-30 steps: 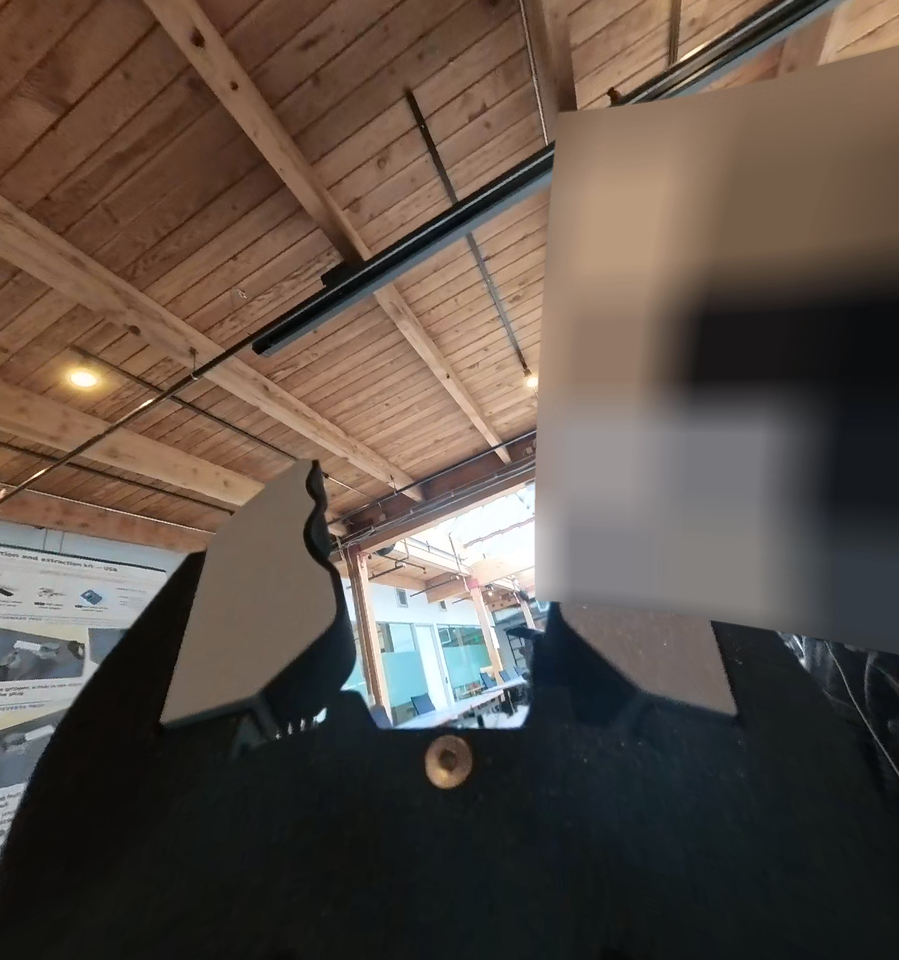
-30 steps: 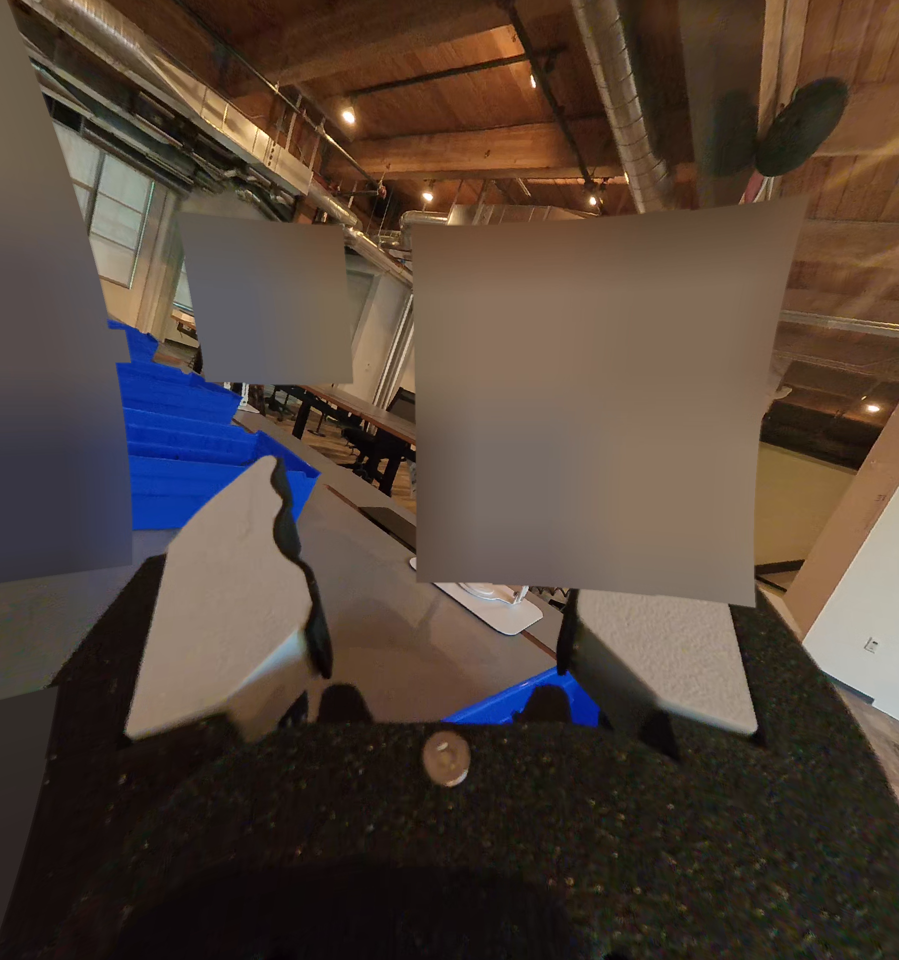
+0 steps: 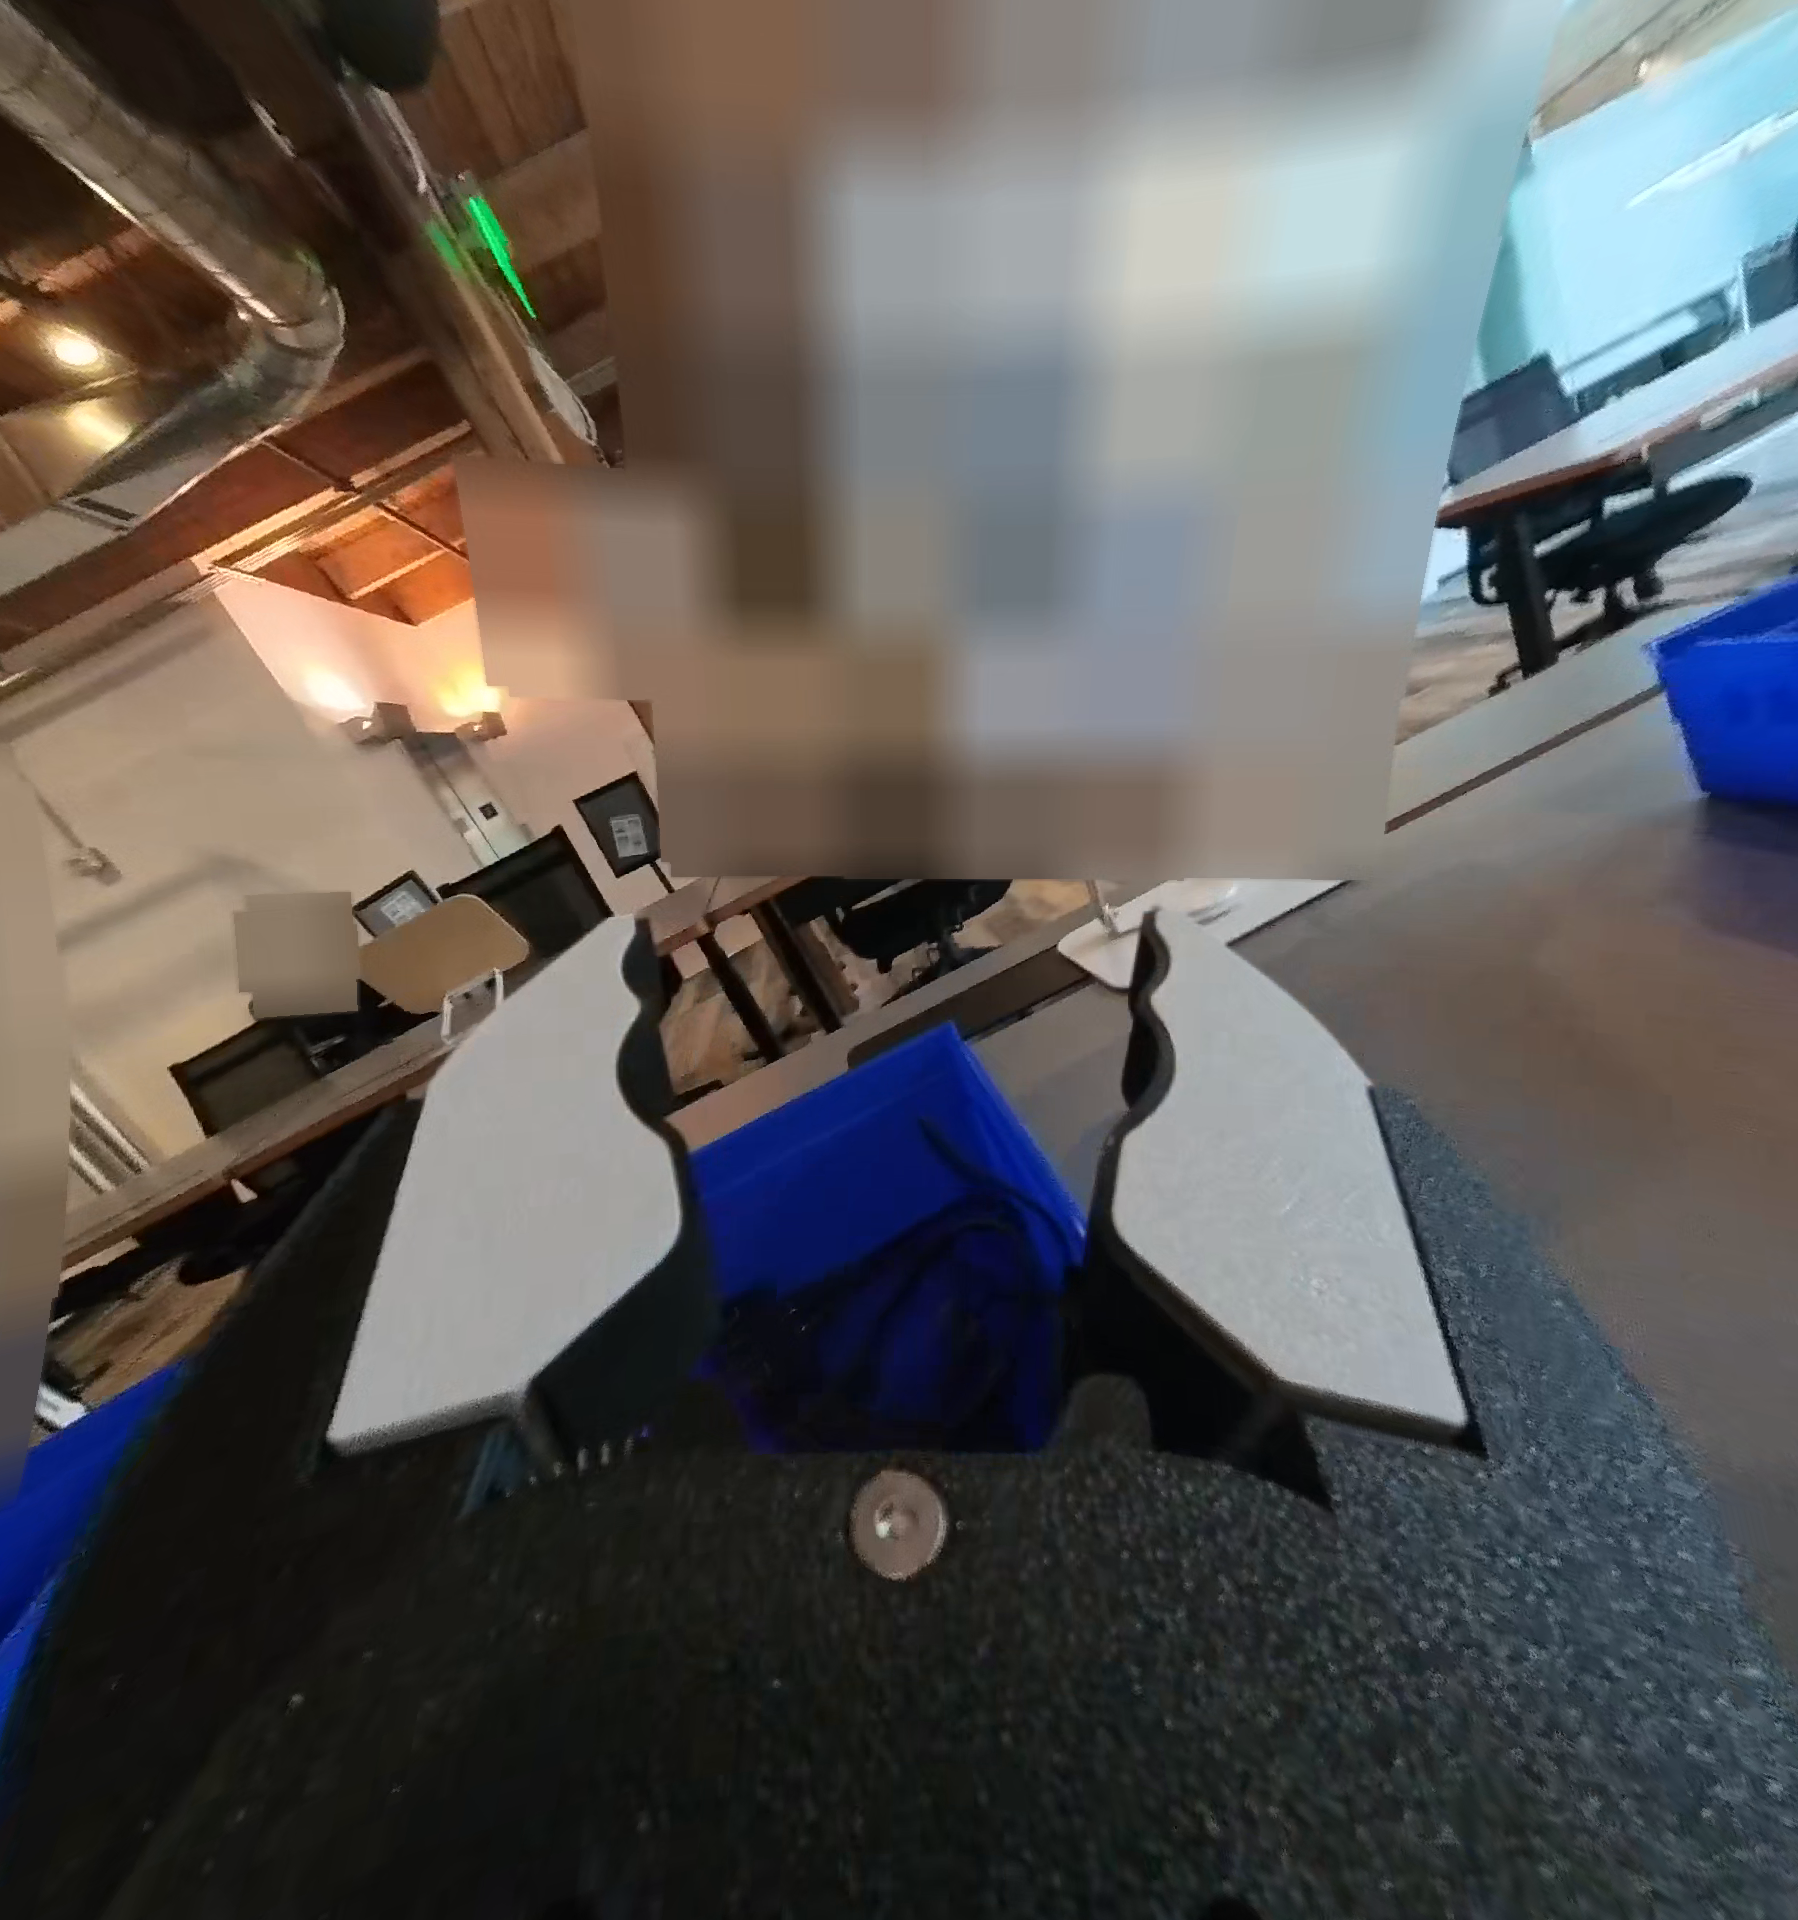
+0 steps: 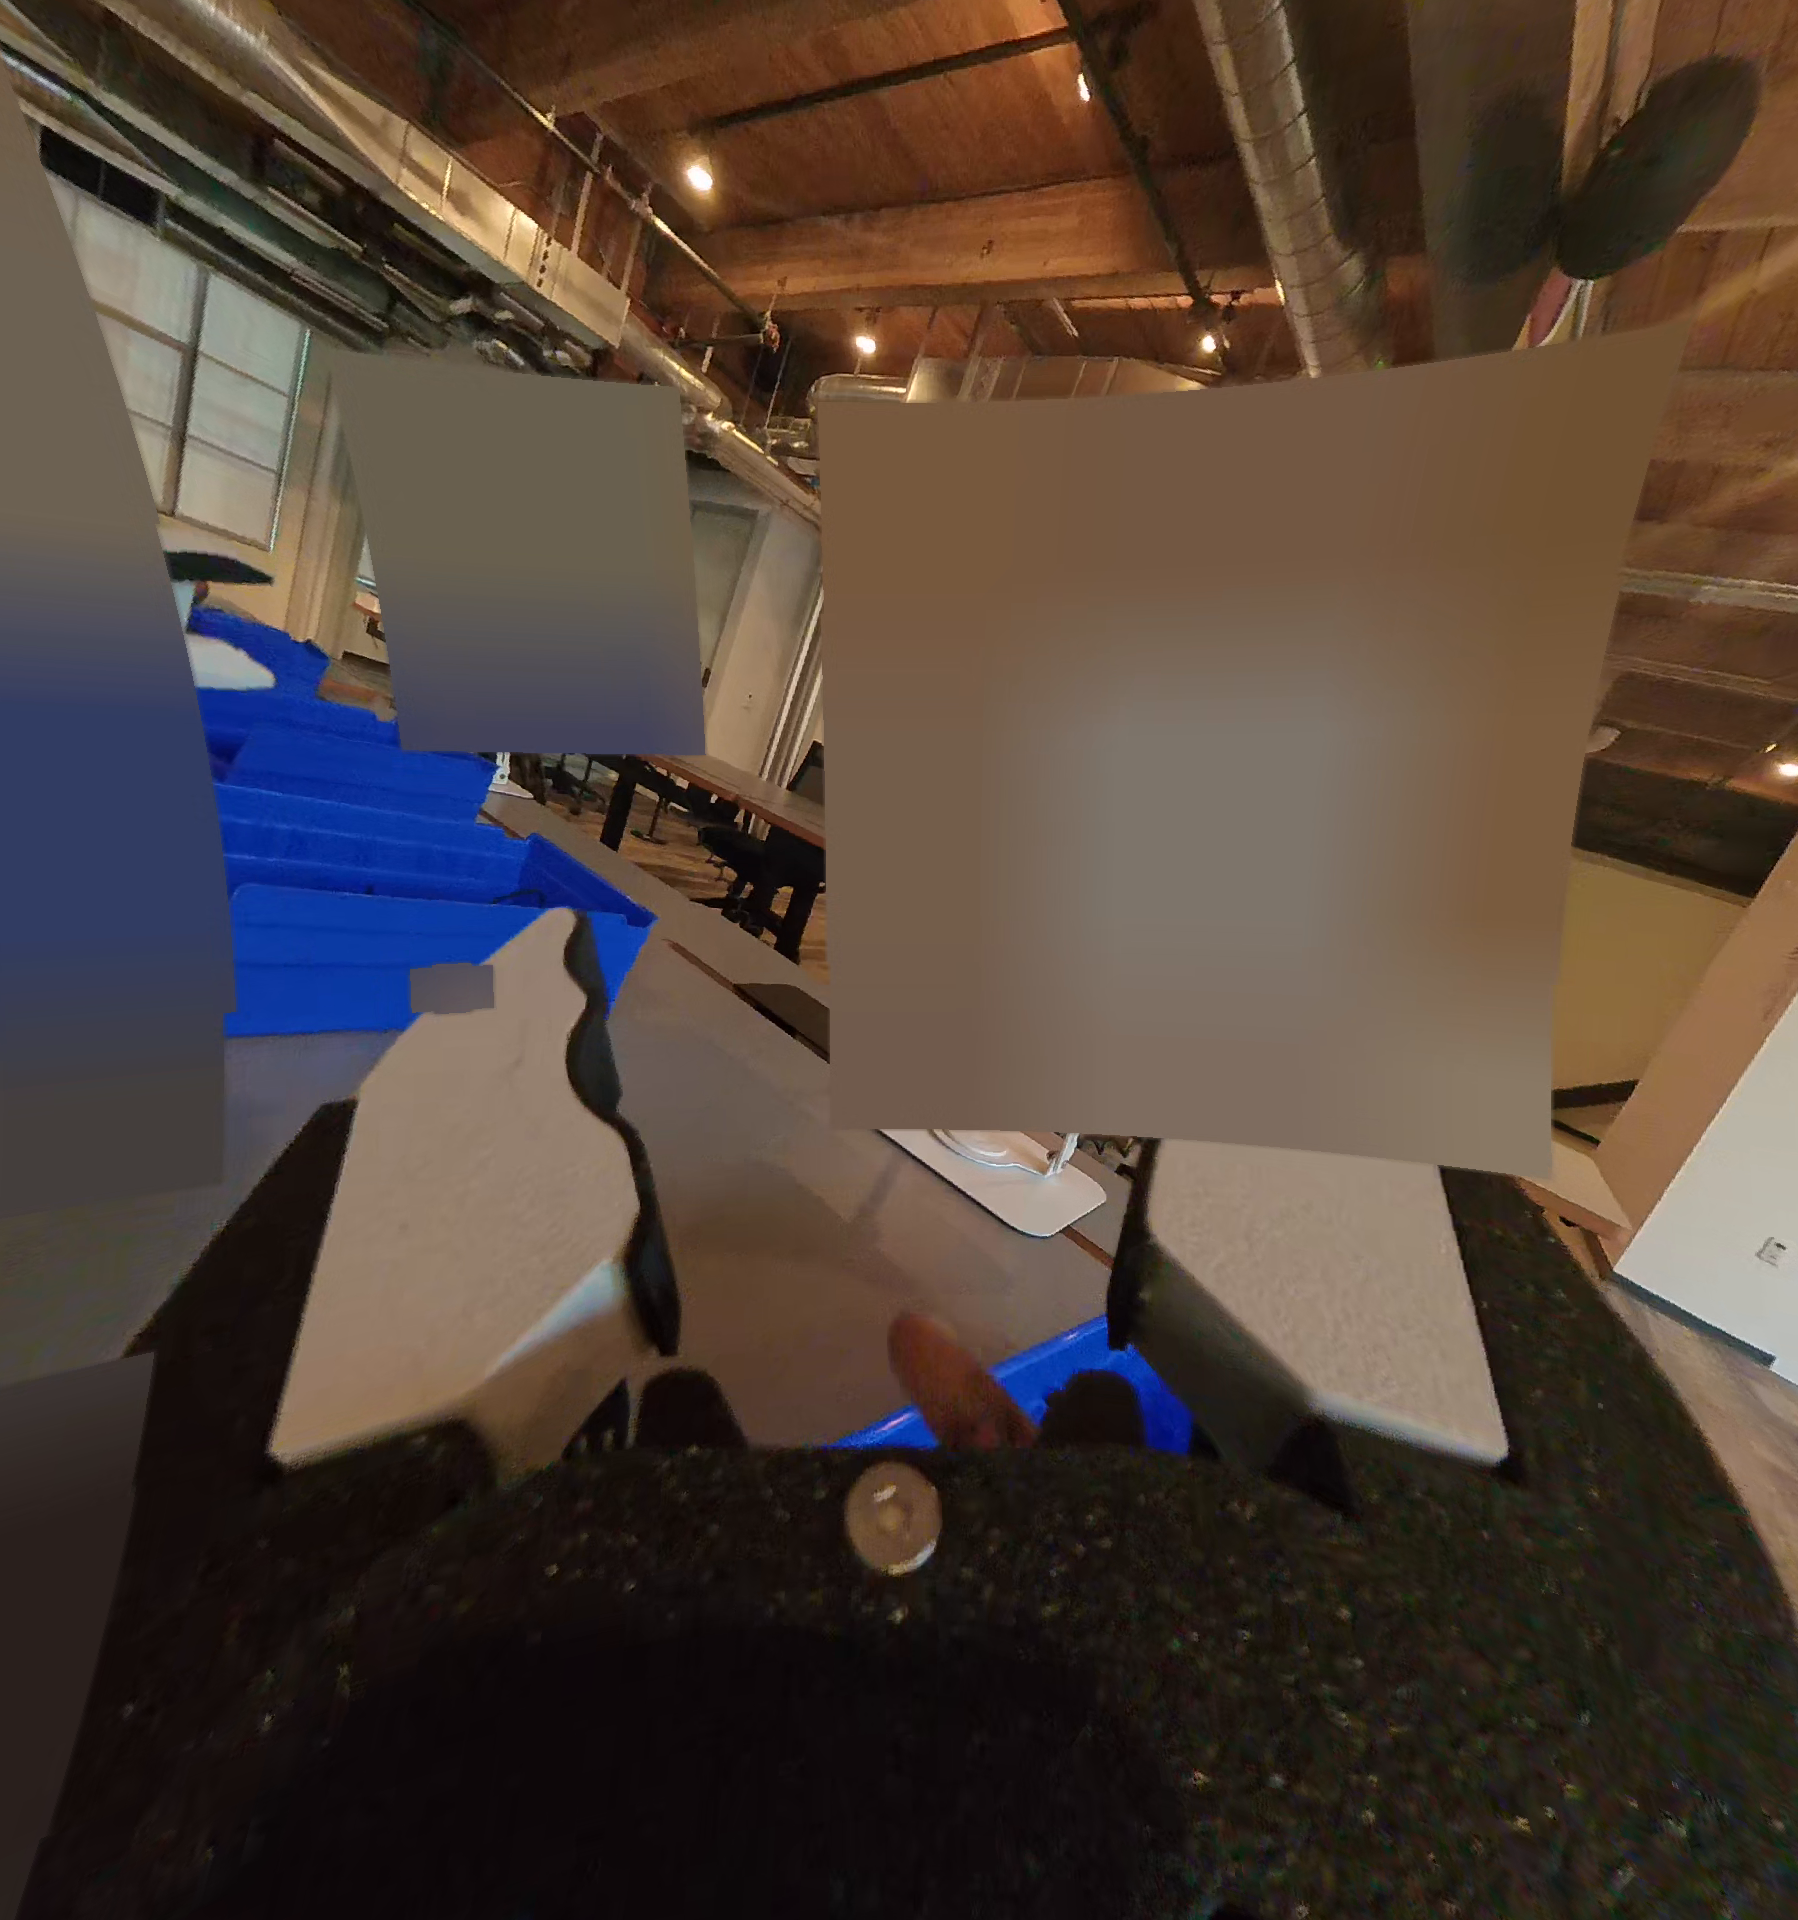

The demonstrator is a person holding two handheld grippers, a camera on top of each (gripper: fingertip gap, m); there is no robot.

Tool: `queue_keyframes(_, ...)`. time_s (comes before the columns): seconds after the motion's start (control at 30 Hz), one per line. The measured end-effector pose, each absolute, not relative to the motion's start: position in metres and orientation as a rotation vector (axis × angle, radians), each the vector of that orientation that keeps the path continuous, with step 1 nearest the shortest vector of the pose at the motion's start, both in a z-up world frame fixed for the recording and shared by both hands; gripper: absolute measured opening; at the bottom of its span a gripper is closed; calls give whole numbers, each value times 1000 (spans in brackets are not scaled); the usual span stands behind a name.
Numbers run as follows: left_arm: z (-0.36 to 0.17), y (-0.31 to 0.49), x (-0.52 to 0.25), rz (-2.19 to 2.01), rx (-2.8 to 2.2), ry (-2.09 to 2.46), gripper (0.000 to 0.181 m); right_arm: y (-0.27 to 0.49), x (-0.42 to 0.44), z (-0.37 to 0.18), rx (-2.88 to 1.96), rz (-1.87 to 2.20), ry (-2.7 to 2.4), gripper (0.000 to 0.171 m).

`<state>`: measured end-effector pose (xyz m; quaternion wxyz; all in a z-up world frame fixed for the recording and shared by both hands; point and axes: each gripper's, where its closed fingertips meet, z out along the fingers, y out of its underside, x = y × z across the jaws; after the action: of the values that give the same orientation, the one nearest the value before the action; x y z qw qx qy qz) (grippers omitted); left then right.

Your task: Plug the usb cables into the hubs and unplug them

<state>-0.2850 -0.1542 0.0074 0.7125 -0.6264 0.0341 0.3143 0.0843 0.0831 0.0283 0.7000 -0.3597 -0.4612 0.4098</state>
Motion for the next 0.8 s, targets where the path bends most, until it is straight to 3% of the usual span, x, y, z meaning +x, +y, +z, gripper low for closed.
queue_keyframes(0.1, 1, -154, -287, 722, -1430, 95, 84, 85, 85, 28, -811, 925, -1018, 103)
queue_keyframes(0.17, -3, -153, -286, 726, -1450, 109, 71, 89, 86, 27, -828, 909, -1012, 101)
queue_keyframes(0.8, -32, -169, -336, 508, -1539, -314, 55, 112, 72, -11, -1012, 715, -1134, 82)
